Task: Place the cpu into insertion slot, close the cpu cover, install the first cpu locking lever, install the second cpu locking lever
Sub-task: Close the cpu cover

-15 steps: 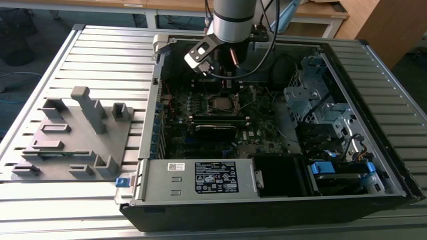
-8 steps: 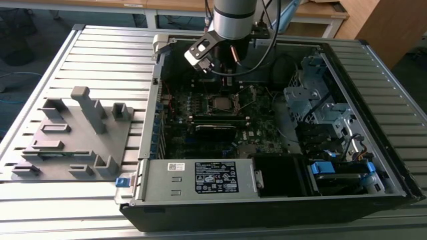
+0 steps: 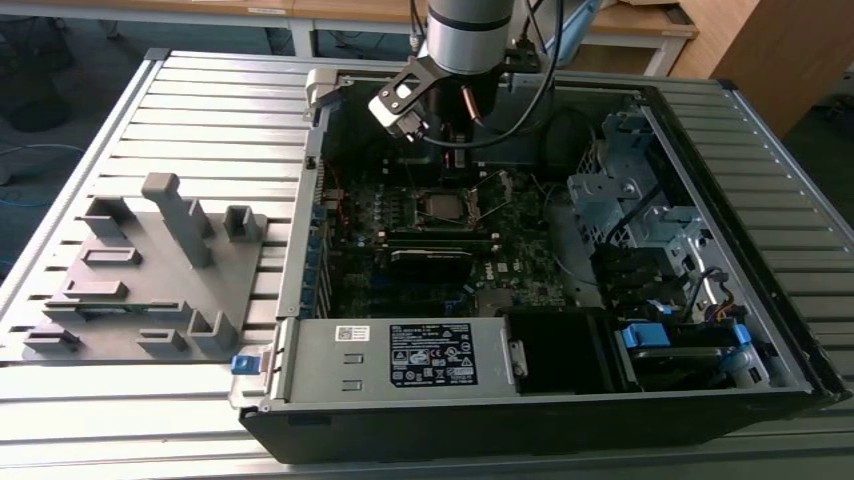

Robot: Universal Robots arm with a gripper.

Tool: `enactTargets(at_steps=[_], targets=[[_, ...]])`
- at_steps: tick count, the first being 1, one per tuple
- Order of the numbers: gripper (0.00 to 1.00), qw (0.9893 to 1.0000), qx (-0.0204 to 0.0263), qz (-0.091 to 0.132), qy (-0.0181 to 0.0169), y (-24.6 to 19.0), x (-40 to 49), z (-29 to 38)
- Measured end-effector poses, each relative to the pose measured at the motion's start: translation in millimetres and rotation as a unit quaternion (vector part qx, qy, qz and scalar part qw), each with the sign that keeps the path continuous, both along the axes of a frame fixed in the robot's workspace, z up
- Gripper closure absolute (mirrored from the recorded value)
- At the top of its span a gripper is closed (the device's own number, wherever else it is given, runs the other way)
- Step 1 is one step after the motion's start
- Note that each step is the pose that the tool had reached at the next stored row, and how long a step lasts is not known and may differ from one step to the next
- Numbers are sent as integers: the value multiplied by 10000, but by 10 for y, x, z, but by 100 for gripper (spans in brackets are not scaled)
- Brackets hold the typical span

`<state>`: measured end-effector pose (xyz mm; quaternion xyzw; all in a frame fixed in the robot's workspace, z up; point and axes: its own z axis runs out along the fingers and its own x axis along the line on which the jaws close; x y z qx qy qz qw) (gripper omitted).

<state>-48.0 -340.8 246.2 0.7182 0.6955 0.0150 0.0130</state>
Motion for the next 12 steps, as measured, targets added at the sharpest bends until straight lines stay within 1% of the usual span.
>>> enactTargets(at_steps=[12], targets=[[90,10000,0,0,0,0,0,20]])
